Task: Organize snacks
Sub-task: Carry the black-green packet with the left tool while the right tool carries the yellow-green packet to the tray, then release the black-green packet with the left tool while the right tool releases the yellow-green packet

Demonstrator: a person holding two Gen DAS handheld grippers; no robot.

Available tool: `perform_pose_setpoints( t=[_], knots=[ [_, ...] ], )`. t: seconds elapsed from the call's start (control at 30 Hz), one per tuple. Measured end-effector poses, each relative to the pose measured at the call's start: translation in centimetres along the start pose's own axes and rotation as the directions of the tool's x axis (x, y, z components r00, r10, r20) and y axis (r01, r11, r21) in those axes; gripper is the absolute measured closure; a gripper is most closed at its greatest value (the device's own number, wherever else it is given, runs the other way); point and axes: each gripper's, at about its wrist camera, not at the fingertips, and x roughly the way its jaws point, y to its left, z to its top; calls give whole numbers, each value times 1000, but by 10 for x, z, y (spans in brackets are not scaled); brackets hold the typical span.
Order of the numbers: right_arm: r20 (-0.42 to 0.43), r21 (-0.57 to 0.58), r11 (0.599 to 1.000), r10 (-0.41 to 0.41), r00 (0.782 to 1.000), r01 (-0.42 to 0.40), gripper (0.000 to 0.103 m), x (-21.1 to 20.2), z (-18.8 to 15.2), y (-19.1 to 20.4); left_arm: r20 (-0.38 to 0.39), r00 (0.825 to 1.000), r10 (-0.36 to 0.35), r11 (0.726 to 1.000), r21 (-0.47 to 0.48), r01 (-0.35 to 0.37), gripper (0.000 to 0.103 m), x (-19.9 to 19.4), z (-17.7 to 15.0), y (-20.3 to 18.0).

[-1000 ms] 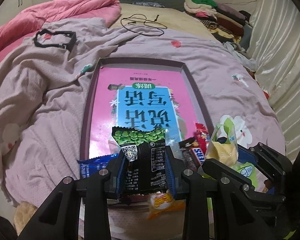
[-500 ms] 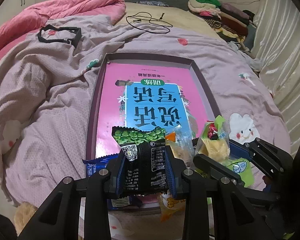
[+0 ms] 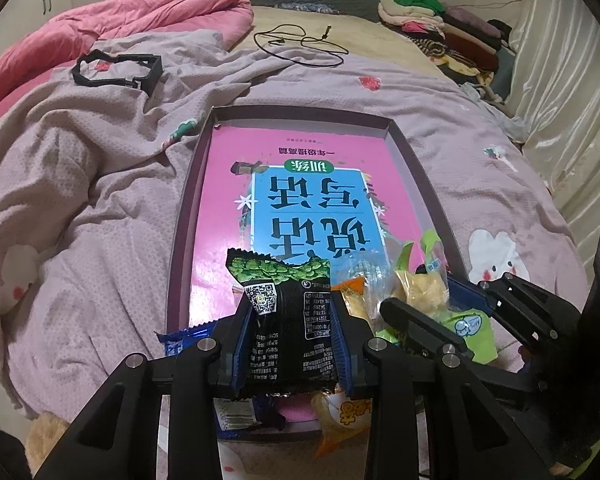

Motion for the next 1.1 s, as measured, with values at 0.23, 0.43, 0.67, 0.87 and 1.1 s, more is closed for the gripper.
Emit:
perform_pose_setpoints(
  t=[0.23, 0.43, 0.67, 0.87, 1.1],
  knots=[
    [13, 27, 999, 19, 1000, -19, 67, -6, -1, -3, 2, 1000, -3, 1000, -4, 3, 67, 3, 1, 0],
    [24, 47, 999, 20, 1000, -21, 67, -13, -1, -7, 0, 1000, -4, 1000, -4, 4, 67, 5, 3, -2],
    [38, 59, 998, 23, 999, -25, 67, -21, -1, -11, 1, 1000, 0, 1000, 2, 0, 67, 10, 4, -6],
    [46, 57, 998, 26, 999, -29, 65, -25, -1, -11, 4, 1000, 1, 1000, 0, -1, 66, 11, 3, -7],
    [60, 54, 998, 16, 998, -19, 59, -28, 0, -10, 9, 1000, 2, 1000, -4, -2, 66, 12, 4, -9]
  ],
)
